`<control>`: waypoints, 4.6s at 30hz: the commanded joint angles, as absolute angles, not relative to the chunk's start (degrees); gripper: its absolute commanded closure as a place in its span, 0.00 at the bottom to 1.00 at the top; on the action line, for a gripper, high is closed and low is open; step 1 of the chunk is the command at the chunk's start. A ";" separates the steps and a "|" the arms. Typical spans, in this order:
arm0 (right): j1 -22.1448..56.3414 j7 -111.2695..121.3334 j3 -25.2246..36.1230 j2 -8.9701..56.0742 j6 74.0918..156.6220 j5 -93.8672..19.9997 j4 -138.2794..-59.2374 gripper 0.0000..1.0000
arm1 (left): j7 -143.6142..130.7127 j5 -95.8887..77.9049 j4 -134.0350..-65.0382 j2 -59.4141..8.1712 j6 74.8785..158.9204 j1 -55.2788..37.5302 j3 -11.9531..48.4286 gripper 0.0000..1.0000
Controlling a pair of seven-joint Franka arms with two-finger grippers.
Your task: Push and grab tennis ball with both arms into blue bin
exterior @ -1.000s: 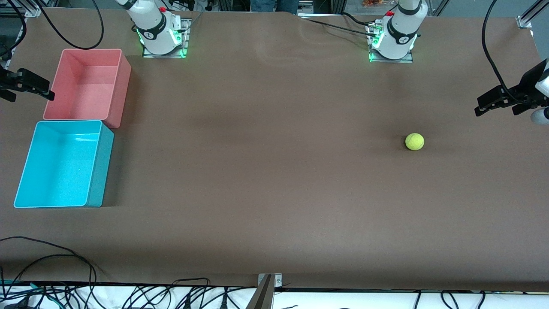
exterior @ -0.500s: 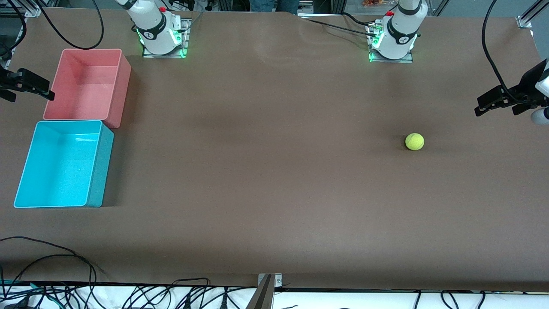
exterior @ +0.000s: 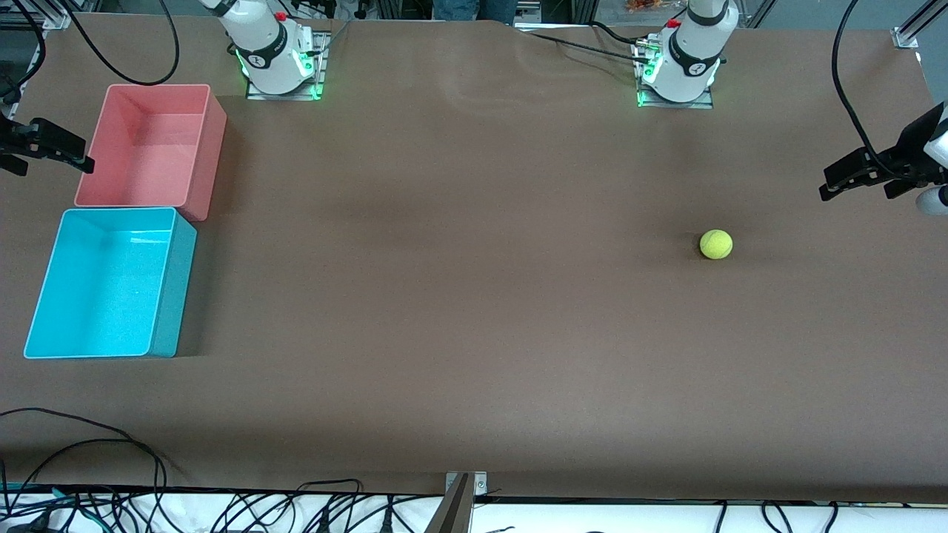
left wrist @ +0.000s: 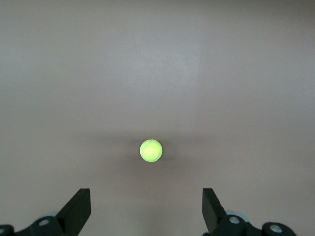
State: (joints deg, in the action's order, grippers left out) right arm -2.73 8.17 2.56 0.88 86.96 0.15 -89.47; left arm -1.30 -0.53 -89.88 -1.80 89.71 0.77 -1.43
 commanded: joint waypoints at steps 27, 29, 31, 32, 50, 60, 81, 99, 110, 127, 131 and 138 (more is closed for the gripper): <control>-2.90 8.26 2.46 0.62 86.13 0.09 -89.12 0.00 | -5.27 -0.88 -90.35 -3.25 89.47 1.23 -1.41 1.00; -2.90 8.26 2.46 0.70 86.13 0.09 -89.12 0.00 | -5.45 -0.88 -90.44 -3.25 89.38 1.23 -1.32 1.00; -2.90 8.26 2.46 0.62 86.13 0.09 -89.12 0.00 | -6.24 -0.88 -90.44 -3.25 89.38 1.23 -1.41 1.00; -2.90 8.26 2.46 0.62 86.13 0.09 -89.12 0.00 | -6.94 -0.97 -90.35 -3.25 89.38 1.32 -1.49 1.00; -2.90 8.26 2.46 0.62 86.13 0.09 -89.03 0.00 | -62.63 2.28 -90.88 -5.36 89.21 2.90 -2.02 1.00; -2.90 8.26 2.46 0.62 86.13 0.09 -89.12 0.00 | -67.32 2.11 -97.46 -5.54 90.78 6.06 -1.93 1.00; -2.90 8.26 2.46 0.62 86.04 0.09 -89.12 0.00 | -79.36 2.29 -133.59 -8.43 135.95 10.81 -1.93 1.00; -2.90 8.26 2.46 0.53 85.96 0.09 -89.21 0.00 | -79.37 3.08 -134.56 -16.79 145.99 10.90 -1.85 1.00; -2.90 8.26 2.46 0.53 85.96 0.09 -89.21 0.00 | -79.19 22.04 -133.59 -17.67 147.74 20.82 -1.93 1.00; -2.90 8.26 2.46 0.53 85.96 0.09 -89.21 0.00 | -99.56 26.10 -137.72 -18.11 149.06 22.94 11.32 1.00; -2.90 8.26 2.55 0.61 85.96 0.09 -89.21 0.00 | -110.80 26.02 -138.16 -18.46 148.80 22.94 20.02 1.00; -2.90 8.26 2.55 0.53 85.96 0.09 -89.21 0.00 | -116.11 25.75 -137.55 -18.11 145.64 23.38 26.81 1.00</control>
State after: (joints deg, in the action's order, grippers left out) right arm -2.73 8.17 2.56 0.88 86.64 0.15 -89.47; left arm -114.33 24.35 -137.74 -18.83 148.25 22.20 25.25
